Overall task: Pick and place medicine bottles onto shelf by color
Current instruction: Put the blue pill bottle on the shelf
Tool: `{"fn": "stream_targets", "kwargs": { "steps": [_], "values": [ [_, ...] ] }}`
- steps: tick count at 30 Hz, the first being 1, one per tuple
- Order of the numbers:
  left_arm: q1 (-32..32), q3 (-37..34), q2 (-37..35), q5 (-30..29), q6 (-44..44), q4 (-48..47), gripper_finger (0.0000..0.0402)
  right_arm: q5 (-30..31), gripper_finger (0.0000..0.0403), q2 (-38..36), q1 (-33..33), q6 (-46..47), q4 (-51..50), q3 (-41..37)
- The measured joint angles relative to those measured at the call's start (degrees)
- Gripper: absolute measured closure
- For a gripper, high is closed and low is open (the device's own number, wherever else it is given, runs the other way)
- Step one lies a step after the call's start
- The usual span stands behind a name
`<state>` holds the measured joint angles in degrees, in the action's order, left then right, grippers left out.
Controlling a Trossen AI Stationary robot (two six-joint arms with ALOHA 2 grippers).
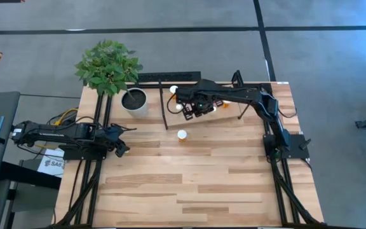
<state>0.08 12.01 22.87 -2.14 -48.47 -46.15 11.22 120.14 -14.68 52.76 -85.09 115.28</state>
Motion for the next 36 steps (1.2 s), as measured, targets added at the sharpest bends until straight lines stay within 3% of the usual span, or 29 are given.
{"fn": "stream_targets", "kwargs": {
  "steps": [8, 17, 36],
  "values": [
    [0.0, 0.0, 0.0, 0.0, 0.0, 0.0, 0.0135, -0.67, 0.0288, 0.0, 3.71, 5.68, 0.37, 0.0],
    [0.0, 0.0, 0.0, -0.01, 0.0, 0.0, 0.0135, -0.66, 0.0288, 0.22, 5.56, 5.07, 5.66, 0.0],
    [0.0, 0.0, -0.01, 0.01, 0.0, 0.0, 0.0135, -2.11, 0.0289, 2.98, 2.9, -7.2, 8.3, 0.04]
  ]
}}
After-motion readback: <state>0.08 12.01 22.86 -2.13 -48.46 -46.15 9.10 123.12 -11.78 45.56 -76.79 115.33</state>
